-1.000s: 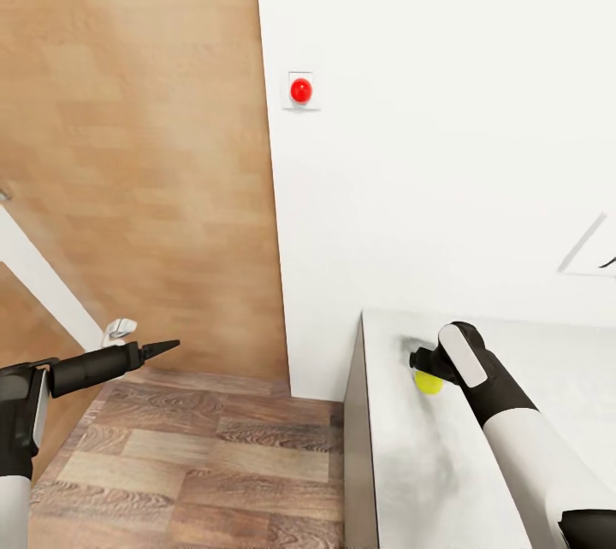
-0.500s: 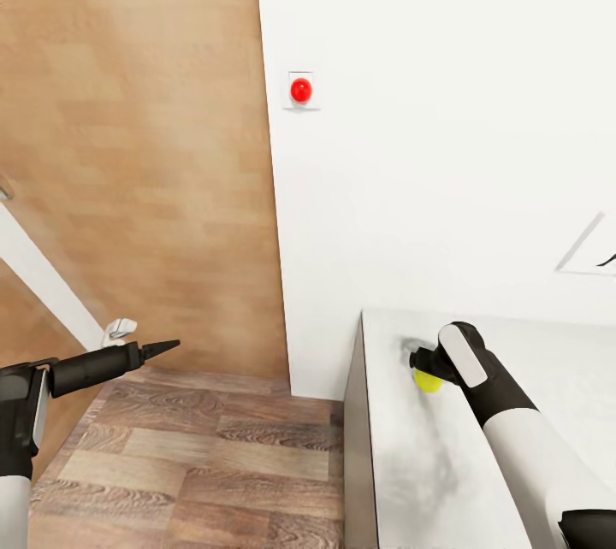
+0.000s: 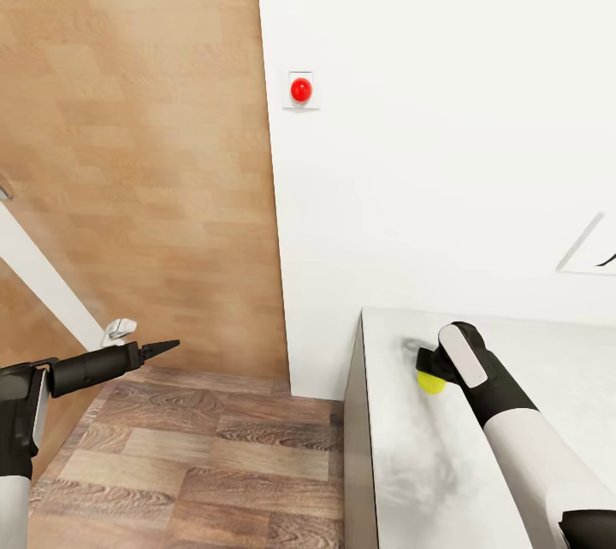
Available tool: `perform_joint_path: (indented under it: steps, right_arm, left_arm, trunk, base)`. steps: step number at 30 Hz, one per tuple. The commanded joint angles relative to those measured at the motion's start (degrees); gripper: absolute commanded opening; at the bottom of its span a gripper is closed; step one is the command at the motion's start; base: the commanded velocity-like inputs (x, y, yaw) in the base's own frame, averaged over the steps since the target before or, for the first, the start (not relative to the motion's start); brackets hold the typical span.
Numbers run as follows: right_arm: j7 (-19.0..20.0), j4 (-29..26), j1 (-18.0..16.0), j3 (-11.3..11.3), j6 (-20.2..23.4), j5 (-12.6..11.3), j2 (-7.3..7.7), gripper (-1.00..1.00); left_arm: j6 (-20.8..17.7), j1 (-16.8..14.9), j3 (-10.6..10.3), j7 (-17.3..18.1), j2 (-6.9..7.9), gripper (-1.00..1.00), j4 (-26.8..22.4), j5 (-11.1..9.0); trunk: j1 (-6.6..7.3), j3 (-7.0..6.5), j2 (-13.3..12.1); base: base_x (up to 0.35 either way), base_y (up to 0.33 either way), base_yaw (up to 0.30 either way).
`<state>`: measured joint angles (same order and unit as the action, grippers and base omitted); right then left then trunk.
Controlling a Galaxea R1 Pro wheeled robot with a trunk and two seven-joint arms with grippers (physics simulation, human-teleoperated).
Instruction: Put all the toys in the child's room - the three board games (two on the bed and one on the table), the two jigsaw puzzles on the table, and the tennis ball on the table - inside the toy box on the table in the child's room.
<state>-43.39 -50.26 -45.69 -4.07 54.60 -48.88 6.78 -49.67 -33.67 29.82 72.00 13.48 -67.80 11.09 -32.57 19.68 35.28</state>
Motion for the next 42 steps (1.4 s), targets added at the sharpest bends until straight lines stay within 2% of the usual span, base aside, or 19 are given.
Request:
perform_joint_path:
  steps: [1, 10, 34, 36, 39, 42]
  right_arm:
    - [-0.6, -0.1, 0.0, -0.2, 0.0, -1.0, 0.07, -1.00]
    - [-0.6, -0.3, 0.3, -0.2, 0.0, -1.0, 0.06, -1.00]
    - [-0.6, -1.1, 0.6, 0.0, 0.0, -1.1, 0.14, -1.00]
    - [-0.6, -2.6, 0.8, 0.2, 0.1, -1.1, 0.16, -1.00]
    - [0.6, -8.5, 1.7, 0.3, 0.6, -1.3, 0.45, -1.00]
    - [3.0, -16.0, 4.0, 0.4, 2.1, -1.7, 1.87, -1.00]
  left_arm:
    - [-0.5, -0.1, 0.1, 0.6, -0.03, 1.00, -0.1, 0.6]
    - [-0.5, -0.1, 0.2, 0.6, 0.05, 1.00, -0.1, 0.6]
    - [-0.5, -0.1, 0.2, 0.5, 0.06, 1.00, -0.1, 0.6]
    - [-0.5, -0.1, 0.2, 0.5, 0.07, 1.00, -0.1, 0.6]
    - [-0.5, -0.1, 0.2, 0.5, 0.07, 1.00, -0.1, 0.6]
    - [-0.5, -0.1, 0.2, 0.5, 0.10, 1.00, -0.1, 0.6]
  trunk:
    - [-0.02, 0.09, 0.1]
    - [-0.02, 0.01, 0.1]
    - [-0.02, -2.12, 0.1]
    - [-0.02, -2.30, 0.1]
    - [-0.02, -2.57, 0.1]
    - [-0.02, -2.85, 0.1]
  base:
    - [0.000, 0.000, 0.000]
    - [0.000, 0.000, 0.000]
    - [0.000, 0.000, 0.000]
    - [0.000, 0.000, 0.000]
    - [0.000, 0.000, 0.000]
    - [0.000, 0.000, 0.000]
